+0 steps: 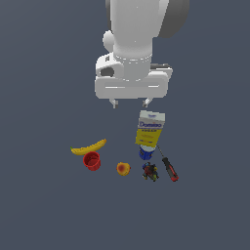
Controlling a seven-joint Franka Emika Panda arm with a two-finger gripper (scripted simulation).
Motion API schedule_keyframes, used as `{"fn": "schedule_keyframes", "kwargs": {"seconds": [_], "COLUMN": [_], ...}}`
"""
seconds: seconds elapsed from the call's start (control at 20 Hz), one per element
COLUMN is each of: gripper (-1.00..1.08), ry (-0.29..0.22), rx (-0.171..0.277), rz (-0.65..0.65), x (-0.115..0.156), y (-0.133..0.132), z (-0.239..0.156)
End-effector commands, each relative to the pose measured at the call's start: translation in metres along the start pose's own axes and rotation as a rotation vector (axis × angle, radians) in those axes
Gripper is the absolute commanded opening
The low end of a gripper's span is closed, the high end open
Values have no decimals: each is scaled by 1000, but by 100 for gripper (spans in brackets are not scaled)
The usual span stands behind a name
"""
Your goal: Pick up a designated object from a clutter of objects.
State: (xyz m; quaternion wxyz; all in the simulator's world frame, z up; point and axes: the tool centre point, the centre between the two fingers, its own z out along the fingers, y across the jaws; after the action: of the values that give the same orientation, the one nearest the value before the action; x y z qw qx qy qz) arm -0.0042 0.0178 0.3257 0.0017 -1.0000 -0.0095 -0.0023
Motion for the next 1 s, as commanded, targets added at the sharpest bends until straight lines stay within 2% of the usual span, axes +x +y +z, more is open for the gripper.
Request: {"fn": "schedule_keyframes", "kwargs": {"seconds": [0.0, 0.45, 0.95], "gripper": [100, 100, 100], "ry": [0, 17, 16], "rx": [0, -24, -28], "rz": [0, -15, -50], "x": [0, 6, 10], "y": [0, 19, 20], "z": [0, -6, -1]}}
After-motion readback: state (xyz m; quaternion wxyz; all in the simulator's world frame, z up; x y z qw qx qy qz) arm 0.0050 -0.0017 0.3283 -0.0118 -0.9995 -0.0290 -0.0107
